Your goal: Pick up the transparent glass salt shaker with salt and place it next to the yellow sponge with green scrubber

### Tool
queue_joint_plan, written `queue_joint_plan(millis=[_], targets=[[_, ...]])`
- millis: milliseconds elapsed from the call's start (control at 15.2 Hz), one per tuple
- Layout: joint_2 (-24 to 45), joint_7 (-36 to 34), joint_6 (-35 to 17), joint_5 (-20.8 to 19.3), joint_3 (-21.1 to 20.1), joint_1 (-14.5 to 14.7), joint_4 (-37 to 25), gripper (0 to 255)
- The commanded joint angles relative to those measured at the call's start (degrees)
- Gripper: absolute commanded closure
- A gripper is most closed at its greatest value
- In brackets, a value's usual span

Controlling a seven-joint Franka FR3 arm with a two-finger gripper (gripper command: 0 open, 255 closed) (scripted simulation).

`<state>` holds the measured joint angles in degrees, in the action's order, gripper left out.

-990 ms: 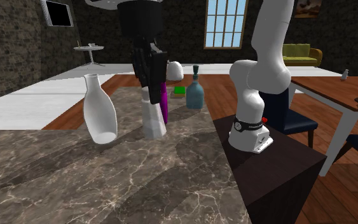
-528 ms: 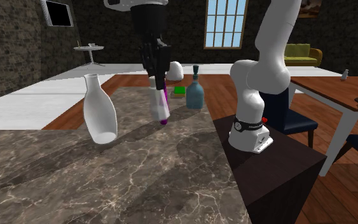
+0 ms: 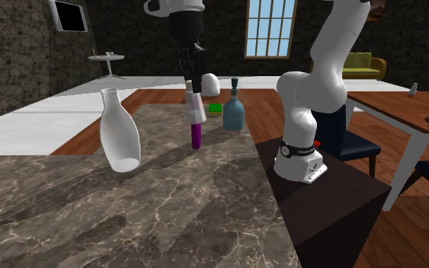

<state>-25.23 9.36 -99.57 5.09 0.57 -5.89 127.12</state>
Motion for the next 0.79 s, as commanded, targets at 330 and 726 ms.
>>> queue_joint_plan(millis=[330, 726], targets=[[-5.6, 8.9, 2.0, -4.0, 6.8, -3.8, 4.2, 255], [-7.7, 16.8, 3.6, -8.2, 13.1, -7.3, 4.9, 255]])
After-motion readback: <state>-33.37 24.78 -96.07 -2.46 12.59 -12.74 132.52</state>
